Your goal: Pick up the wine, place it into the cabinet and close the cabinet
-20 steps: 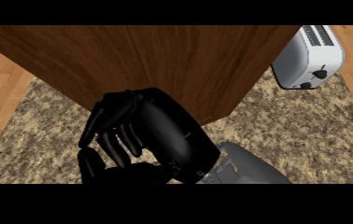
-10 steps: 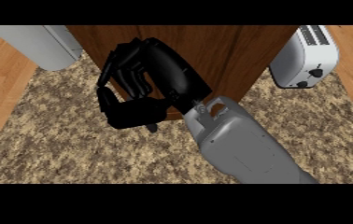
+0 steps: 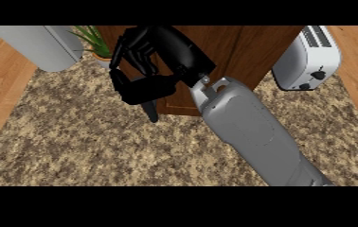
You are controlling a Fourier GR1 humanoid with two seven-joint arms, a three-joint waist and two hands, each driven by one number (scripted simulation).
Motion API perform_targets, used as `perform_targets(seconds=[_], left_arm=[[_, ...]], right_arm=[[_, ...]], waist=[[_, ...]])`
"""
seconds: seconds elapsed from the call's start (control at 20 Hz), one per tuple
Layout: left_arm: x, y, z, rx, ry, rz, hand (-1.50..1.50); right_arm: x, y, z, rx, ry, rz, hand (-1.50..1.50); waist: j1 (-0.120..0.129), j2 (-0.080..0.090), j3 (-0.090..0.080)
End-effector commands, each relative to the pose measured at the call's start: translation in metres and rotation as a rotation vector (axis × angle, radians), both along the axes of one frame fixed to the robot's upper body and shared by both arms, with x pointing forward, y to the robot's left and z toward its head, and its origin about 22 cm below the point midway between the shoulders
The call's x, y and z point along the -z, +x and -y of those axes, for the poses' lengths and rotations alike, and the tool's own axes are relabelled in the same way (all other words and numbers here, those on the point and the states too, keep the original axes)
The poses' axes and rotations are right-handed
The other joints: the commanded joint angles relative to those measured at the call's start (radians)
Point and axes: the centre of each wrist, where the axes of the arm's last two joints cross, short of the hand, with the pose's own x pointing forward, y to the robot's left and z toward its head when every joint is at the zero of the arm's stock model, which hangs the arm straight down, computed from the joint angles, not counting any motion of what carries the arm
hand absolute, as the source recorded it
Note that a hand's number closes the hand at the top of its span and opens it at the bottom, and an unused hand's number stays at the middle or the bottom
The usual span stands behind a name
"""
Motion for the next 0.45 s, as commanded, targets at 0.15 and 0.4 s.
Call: perform_targets(seconds=[0.15,0.4], left_arm=[[0.01,0.011,0.016,-0.017,-0.022,-0.011,-1.5],[0.01,0.021,0.027,-0.02,-0.021,0.004,-1.5]], right_arm=[[0.009,0.051,0.059,0.213,-0.019,0.036,1.5],[0.003,0.055,0.061,0.205,-0.016,0.049,1.5]], waist=[[-0.017,0.037,0.016],[-0.022,0.033,0.015]])
